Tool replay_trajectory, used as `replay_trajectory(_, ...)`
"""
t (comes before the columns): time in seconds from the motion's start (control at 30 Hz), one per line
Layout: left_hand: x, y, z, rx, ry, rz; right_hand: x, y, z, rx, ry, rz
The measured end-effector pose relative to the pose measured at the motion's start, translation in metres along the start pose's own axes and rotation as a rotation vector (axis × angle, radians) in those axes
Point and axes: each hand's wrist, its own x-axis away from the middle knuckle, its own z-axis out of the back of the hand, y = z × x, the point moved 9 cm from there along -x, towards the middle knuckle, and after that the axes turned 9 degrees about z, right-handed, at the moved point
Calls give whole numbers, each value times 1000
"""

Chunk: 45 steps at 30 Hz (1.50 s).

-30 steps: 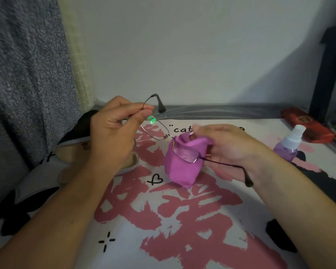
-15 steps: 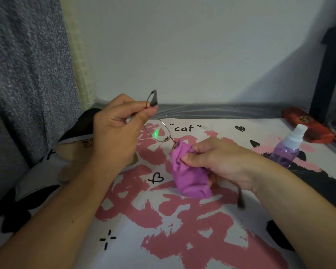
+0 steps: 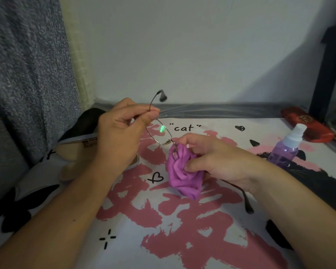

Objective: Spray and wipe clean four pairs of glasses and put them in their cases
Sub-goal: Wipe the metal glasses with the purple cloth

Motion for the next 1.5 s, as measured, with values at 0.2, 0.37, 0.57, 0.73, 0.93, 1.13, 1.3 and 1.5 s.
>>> replay_trajectory(0.2,2,2,-5,-7,-34,-25,-2,-3,-6,-64,-31,71)
replay_trajectory(0.37,6,5,-9,17,-48,-22,-1,1,-8,-58,-47,49)
replay_trajectory(0.57,4,2,-9,38,-60,-12,-2,-4,-8,-40,-30,75)
replay_trajectory(0.73,-2,-5,-3,176,-19,73,-2,-16,-7,42,9,150)
replay_trajectory(0.93,-1,-6,-3,218,-21,107,-2,-17,-4,4,67,175)
replay_trajectory(1.13,-2,-3,-1,185,-16,69,-3,-21,-5,6,33,230)
replay_trajectory(1.3,0,-3,-5,231,-41,94,-2,-14,-2,-16,24,202)
replay_trajectory(1.5,-2,-4,-1,199,-22,85,-4,-17,1,-7,46,201)
